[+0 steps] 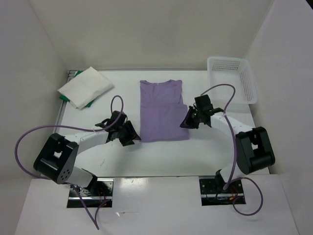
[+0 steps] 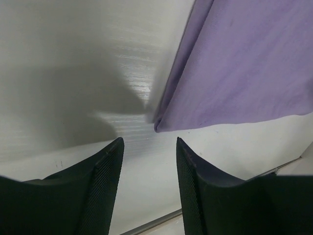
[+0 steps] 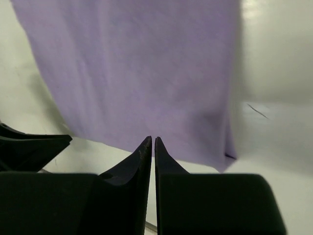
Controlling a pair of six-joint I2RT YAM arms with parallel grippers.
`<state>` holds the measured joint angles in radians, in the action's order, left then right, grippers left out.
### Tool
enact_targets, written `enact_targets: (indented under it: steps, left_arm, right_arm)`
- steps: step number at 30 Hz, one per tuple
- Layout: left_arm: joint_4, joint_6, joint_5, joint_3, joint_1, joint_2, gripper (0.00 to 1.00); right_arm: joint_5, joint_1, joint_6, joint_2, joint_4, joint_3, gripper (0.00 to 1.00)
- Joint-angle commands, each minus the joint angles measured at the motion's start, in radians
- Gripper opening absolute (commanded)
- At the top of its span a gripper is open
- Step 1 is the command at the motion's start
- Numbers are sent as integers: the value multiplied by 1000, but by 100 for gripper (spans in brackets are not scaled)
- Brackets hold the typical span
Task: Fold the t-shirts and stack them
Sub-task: Grab one side of the 2/3 rectangular tshirt with both arms
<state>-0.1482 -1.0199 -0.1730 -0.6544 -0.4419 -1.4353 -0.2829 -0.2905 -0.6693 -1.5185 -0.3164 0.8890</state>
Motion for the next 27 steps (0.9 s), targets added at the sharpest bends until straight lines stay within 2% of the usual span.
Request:
enact_targets:
  steps: [1, 7, 9, 14, 16, 19, 20, 23, 27]
  left_arm:
    - [50, 29, -36, -27, -1, -28, 56]
    - [50, 47, -60, -53, -1, -100, 56]
    - [50, 47, -60, -53, -1, -111, 51]
    - [61, 47, -60, -42, -1, -111, 46]
    - [52, 47, -60, -42, -1, -111, 46]
    - [61, 47, -60, -42, -1, -111, 46]
    - [61, 47, -60, -42, -1, -111, 46]
    - [61, 47, -60, -42, -1, -120, 45]
    - [61, 58, -60, -42, -1, -129, 45]
  right_arm:
    - [40, 25, -33, 109, 45, -53, 9]
    - [76, 36, -61, 55, 72, -145, 8]
    - [97, 36, -90, 55, 73, -174, 8]
    - [125, 36, -101, 67, 71, -208, 9]
    - [125, 36, -101, 67, 62, -208, 12]
    - [149, 36, -111, 119, 34, -217, 26]
    - [159, 36, -111, 139, 14, -217, 35]
    - [189, 47, -130, 221, 4, -234, 49]
    - [166, 59, -130, 184, 19, -262, 50]
